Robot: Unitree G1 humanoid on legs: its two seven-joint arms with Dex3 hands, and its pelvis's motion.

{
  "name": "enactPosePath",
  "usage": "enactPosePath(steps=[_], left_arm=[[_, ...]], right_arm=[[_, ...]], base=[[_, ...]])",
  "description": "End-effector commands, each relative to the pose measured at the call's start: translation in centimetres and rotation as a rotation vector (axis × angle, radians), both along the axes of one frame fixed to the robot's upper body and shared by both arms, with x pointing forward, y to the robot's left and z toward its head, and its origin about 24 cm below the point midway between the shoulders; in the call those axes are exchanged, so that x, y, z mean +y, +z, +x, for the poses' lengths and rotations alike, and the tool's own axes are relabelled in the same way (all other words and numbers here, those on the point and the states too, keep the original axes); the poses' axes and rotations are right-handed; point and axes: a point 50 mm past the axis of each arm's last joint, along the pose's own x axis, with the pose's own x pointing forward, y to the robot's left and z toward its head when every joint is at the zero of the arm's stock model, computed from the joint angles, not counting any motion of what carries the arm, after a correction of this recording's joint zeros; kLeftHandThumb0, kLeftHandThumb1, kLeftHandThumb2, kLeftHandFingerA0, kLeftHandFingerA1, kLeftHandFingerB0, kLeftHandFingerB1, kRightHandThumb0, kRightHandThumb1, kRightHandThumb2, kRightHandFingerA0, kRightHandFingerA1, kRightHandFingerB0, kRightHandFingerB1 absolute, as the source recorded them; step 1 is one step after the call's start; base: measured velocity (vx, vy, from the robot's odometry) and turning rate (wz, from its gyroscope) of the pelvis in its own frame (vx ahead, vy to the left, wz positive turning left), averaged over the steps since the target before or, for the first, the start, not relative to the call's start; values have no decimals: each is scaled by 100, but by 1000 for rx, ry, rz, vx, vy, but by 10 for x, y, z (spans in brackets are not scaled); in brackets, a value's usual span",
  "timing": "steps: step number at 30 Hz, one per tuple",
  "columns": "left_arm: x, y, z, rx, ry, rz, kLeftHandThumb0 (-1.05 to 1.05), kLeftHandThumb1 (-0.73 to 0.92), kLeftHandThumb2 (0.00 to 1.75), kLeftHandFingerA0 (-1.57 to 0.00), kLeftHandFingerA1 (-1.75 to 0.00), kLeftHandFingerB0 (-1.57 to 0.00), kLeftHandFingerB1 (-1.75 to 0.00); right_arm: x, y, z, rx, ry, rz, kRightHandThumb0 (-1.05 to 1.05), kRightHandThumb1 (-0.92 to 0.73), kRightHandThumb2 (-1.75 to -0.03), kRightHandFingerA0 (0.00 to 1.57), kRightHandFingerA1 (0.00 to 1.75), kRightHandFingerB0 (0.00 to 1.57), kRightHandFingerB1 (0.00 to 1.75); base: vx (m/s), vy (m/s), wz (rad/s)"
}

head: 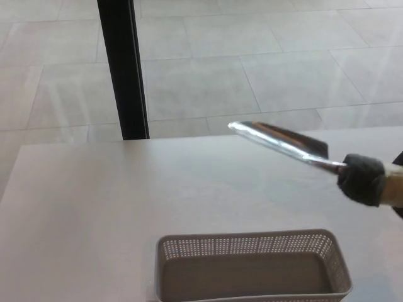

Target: A garden tool is kept on the righthand side and a container is kept on the lefthand side on a desk infront of the robot. the robot uses its right hand to pick up the garden tool and makes a scooping motion inside the container

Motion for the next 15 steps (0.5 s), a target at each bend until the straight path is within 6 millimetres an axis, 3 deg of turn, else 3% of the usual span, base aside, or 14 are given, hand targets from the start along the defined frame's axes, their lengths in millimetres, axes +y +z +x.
enactPosePath(steps=[1, 2, 3, 4, 6, 7, 8, 10, 12, 13, 15], left_arm=[[4, 1, -12, 24, 12, 21, -44, 52, 93, -55, -62, -32, -50], [4, 1, -12, 24, 12, 21, -44, 52, 93, -55, -62, -32, -50], [4, 0, -12, 23, 15, 22, -54, 65, 62, -57, -45, -44, -38], [4, 0, -13, 22, 23, 18, -53, 65, 62, -55, -44, -43, -38], [5, 1, -12, 11, 34, 11, -53, 64, 61, -55, -43, -43, -37], [5, 1, -12, 5, 48, 11, -55, 63, 62, -56, -44, -43, -37], [4, 1, -12, 6, 46, 13, -51, 68, 60, -59, -44, -47, -37], [4, 0, -11, 20, 17, 22, -54, 64, 61, -58, -45, -43, -37], [3, 0, -10, 12, 21, 13, -54, 64, 61, -58, -45, -43, -37], [3, 1, -9, 11, 25, 14, -53, 65, 61, -58, -45, -44, -37], [3, 0, -8, -4, 45, 8, -51, 65, 60, -56, -44, -42, -37]], right_arm=[[-56, 28, 4, -98, -173, 268, -12, -55, -103, 87, 172, 79, 147], [-56, 28, 4, -98, -173, 269, -12, -55, -103, 87, 172, 79, 147], [-59, 26, 5, -85, -195, 257, -12, -53, -104, 88, 171, 81, 143], [-63, 22, 6, -46, -224, 236, -15, -59, -93, 87, 169, 81, 141], [-70, 8, 7, 44, -286, 183, -17, -59, -95, 88, 170, 81, 139], [-70, 4, 6, 66, -292, 161, -12, -60, -92, 94, 166, 84, 132], [-70, -4, 6, 101, -296, 141, -18, -67, -82, 88, 166, 79, 126], [-67, -20, 6, 150, -294, 88, -14, -62, -89, 96, 166, 82, 132], [-67, -22, 7, 156, -289, 78, -14, -62, -89, 96, 166, 82, 132], [-66, -32, 8, 209, -309, 39, -23, -68, -81, 89, 170, 77, 136], [-64, -44, 8, 243, -297, -29, -17, -65, -80, 89, 168, 77, 133]], base=[[0, 0, 0], [0, 0, 0], [0, 0, 0], [0, 0, 0], [0, 0, 0], [0, 0, 0], [0, 0, 0], [0, 0, 0], [0, 0, 0], [0, 0, 0], [0, 0, 0]])
